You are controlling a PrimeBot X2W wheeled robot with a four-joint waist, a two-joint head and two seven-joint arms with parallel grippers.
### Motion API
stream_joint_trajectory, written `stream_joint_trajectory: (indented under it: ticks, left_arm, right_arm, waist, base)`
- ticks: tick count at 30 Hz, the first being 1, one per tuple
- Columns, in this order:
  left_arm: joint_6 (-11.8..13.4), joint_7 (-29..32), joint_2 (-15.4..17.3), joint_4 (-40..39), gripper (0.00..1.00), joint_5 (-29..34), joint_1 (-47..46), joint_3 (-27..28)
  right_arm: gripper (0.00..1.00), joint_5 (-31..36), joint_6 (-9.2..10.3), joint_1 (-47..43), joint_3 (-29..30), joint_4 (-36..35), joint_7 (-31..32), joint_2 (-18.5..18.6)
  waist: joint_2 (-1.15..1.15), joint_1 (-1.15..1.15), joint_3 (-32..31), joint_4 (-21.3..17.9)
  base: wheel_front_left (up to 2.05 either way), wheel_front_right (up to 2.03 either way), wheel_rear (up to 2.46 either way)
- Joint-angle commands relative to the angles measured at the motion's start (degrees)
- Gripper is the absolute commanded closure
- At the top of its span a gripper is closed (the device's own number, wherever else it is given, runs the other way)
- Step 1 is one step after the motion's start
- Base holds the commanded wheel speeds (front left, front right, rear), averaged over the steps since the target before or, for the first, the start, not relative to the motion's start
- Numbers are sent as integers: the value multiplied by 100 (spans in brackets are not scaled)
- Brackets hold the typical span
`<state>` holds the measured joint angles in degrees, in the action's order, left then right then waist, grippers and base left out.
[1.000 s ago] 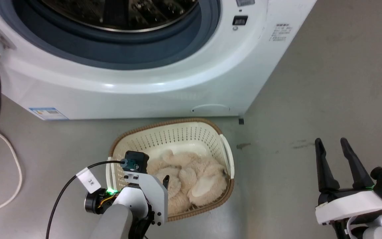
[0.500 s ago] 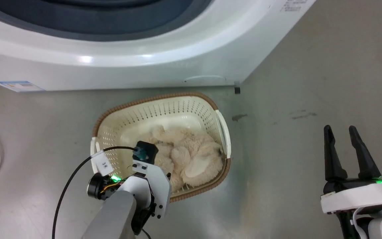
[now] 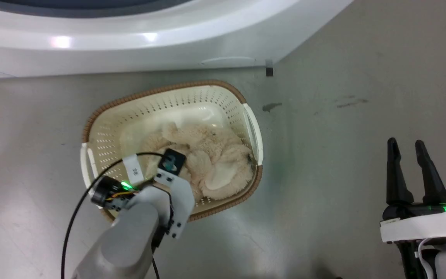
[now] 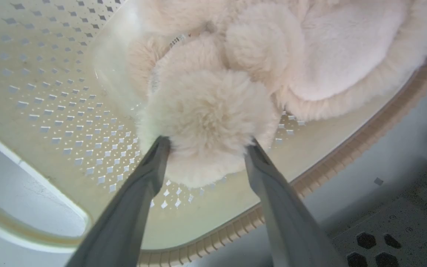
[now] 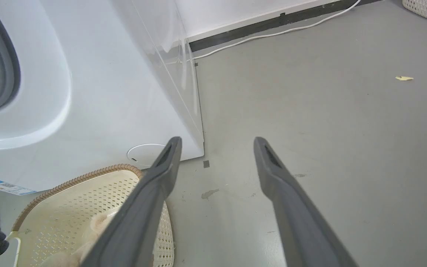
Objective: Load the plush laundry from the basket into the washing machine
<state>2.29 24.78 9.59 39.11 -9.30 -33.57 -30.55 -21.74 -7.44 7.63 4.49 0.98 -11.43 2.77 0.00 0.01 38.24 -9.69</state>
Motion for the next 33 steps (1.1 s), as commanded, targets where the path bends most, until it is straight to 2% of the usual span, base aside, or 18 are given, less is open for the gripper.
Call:
stream_joint_trajectory:
  ticks: [1, 4, 15, 16, 17, 24, 33]
  left_arm:
    - [155, 72, 64, 169, 0, 35, -213, -97]
    - [306, 146, 91, 336, 0, 30, -361, -184]
    - [540, 157, 199, 765, 0, -152, -902, -449]
    - [547, 133, 200, 793, 32, -176, -948, -471]
    - [530, 102, 197, 818, 100, -208, -988, -498]
    - [280, -193, 150, 1019, 100, -509, -1188, -674]
    - [-4, -636, -119, 1131, 100, -922, -1053, -548]
  right_arm:
    - [0, -102, -4, 144, 25, -38, -78, 8]
    - [0, -189, -4, 168, 30, -55, -114, 9]
    - [0, -475, -4, 280, 77, -94, -246, 9]
    - [0, -498, -4, 295, 76, -89, -258, 10]
    - [0, -523, -4, 311, 75, -82, -270, 10]
    - [0, -688, -5, 450, 60, -13, -354, 10]
    - [0, -610, -5, 505, 24, 165, -356, 10]
  waist:
    - [0, 0, 167, -70]
    - [0, 0, 323, -115]
    - [0, -1, 921, -214]
    - [0, -1, 967, -216]
    - [0, -1, 1010, -219]
    - [0, -1, 1205, -215]
    - [0, -1, 739, -11]
  base:
    - [0, 0, 0]
    - [0, 0, 0]
    - [0, 0, 0]
    - [0, 0, 0]
    - [0, 0, 0]
    - [0, 0, 0]
    - [0, 0, 0]
